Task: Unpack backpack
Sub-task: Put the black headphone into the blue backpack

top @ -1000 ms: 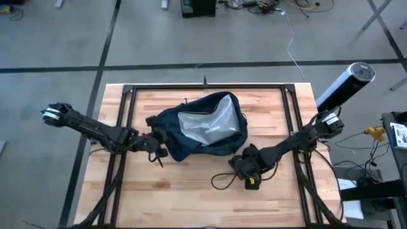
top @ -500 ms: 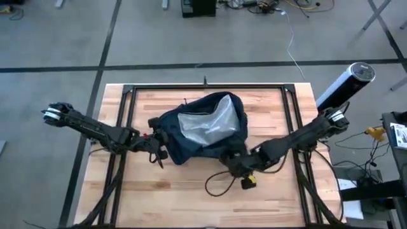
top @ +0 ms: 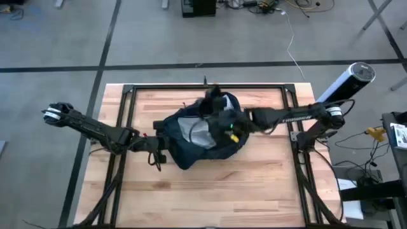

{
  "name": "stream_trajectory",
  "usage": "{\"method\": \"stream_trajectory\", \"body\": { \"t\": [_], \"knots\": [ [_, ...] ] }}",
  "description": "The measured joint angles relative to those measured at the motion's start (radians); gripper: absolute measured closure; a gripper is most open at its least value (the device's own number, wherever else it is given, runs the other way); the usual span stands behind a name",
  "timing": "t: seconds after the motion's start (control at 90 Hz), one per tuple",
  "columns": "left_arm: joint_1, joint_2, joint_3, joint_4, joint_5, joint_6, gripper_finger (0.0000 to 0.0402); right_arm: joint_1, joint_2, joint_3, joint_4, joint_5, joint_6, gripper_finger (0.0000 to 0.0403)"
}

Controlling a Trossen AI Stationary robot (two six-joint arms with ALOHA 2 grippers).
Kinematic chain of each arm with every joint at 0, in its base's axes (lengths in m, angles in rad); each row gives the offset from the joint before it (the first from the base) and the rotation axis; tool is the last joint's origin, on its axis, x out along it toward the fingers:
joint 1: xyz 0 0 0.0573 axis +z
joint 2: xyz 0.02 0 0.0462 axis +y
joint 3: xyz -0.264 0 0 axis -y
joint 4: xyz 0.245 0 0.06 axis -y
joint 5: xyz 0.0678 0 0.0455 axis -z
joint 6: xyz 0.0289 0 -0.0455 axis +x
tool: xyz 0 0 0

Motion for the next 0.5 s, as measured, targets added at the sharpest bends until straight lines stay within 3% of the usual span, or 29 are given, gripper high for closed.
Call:
{"method": "stream_trajectory", "body": {
  "t": [0.111,0.233,0.367,0.5],
  "knots": [
    [0.0,0.002,0.0,0.001,0.0,0.004,0.0402,-0.018,-0.01,0.092,-0.002,-0.028,-0.039,0.0402],
    [0.0,0.002,0.0,0.002,0.0,0.024,0.0402,-0.052,-0.017,0.116,0.003,-0.148,-0.027,0.0402],
    [0.0,0.003,0.0,0.01,-0.001,0.062,0.0402,-0.096,0.003,0.062,0.001,-0.317,0.053,0.0402],
    [0.001,0.0,0.0,0.021,-0.004,0.102,0.0402,-0.109,0.057,-0.026,0.059,-0.393,0.105,0.0403]
  ]
}}
